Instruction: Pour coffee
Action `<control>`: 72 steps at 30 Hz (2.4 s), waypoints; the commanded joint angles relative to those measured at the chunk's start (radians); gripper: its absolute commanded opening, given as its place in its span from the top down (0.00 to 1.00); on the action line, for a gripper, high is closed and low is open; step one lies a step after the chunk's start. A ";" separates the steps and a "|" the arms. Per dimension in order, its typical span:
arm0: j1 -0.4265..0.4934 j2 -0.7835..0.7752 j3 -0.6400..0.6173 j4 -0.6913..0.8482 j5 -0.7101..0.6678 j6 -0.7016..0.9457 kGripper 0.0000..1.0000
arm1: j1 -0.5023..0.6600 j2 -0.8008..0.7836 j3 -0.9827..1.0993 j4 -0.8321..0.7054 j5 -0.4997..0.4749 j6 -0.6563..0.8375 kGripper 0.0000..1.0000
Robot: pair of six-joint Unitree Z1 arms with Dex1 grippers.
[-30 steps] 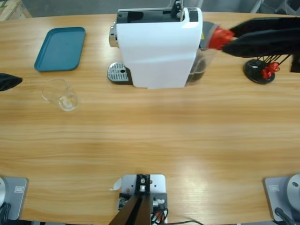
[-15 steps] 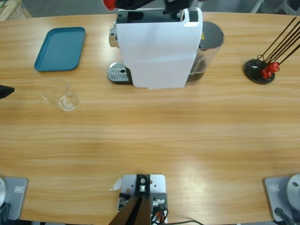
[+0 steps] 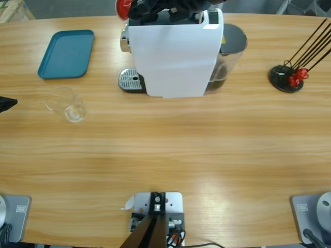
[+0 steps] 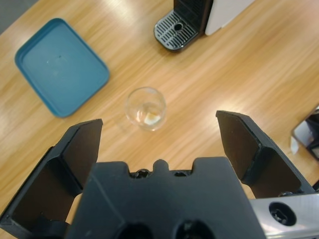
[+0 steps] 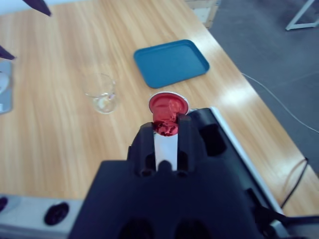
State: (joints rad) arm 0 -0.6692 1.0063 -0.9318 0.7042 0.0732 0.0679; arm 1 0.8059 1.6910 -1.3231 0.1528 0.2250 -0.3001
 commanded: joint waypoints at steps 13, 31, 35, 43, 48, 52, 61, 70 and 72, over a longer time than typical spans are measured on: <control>-0.013 0.003 0.045 -0.002 -0.023 0.006 0.00 | 0.009 0.054 -0.030 0.032 -0.093 -0.048 1.00; -0.013 -0.018 0.051 0.000 -0.026 0.006 0.00 | 0.027 0.050 -0.048 0.086 -0.092 -0.021 1.00; -0.013 -0.018 0.054 0.000 -0.026 0.006 0.00 | 0.027 0.049 -0.049 0.083 -0.009 0.006 1.00; -0.025 -0.025 0.051 -0.001 -0.027 0.006 0.00 | 0.075 -0.055 -0.027 0.145 -0.006 0.201 1.00; -0.026 -0.047 0.051 0.005 -0.028 0.004 0.00 | 0.153 -0.124 -0.017 0.189 -0.060 0.265 1.00; -0.025 -0.054 0.044 0.014 -0.030 0.003 0.00 | 0.157 -0.136 -0.016 0.189 -0.009 0.316 1.00; -0.026 -0.058 0.036 0.042 -0.030 0.001 0.00 | -0.069 -0.017 -0.009 0.096 0.435 0.222 1.00; -0.026 -0.048 0.045 0.041 -0.030 0.001 0.00 | -0.083 0.039 -0.027 0.106 0.214 0.169 1.00; -0.026 -0.047 0.047 0.041 -0.030 0.001 0.00 | -0.083 0.035 -0.027 0.100 0.140 0.159 1.00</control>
State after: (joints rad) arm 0 -0.6866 0.9711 -0.9127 0.7293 0.0600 0.0679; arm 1 0.7333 1.6819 -1.3572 0.2594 0.5463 -0.1028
